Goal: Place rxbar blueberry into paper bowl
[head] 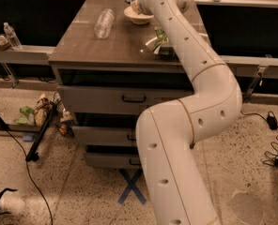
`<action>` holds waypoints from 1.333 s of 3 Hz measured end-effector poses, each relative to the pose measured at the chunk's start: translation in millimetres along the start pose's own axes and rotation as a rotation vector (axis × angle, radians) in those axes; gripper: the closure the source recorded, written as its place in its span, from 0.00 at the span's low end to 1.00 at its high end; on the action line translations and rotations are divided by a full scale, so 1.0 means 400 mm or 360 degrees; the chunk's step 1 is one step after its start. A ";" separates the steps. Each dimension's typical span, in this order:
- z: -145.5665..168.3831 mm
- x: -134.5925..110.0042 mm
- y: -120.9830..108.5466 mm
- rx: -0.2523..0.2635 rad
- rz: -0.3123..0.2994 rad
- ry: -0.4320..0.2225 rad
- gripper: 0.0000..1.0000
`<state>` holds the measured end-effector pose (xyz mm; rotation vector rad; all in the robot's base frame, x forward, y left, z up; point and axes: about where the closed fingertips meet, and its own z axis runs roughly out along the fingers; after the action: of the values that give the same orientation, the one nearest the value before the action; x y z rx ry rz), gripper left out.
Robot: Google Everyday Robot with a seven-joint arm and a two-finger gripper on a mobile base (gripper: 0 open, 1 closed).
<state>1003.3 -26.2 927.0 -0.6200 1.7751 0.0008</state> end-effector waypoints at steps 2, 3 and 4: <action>0.005 -0.012 0.020 -0.0025 -0.0036 -0.0014 0.00; -0.039 -0.044 0.002 -0.0064 -0.0042 -0.0045 0.00; -0.122 -0.076 -0.049 -0.0107 -0.0048 -0.0070 0.00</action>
Offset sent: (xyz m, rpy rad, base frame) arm 0.1453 -0.0103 0.0616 -0.0173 -0.0099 0.0358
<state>972.2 -45.9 975.5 -0.6901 1.7289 0.0530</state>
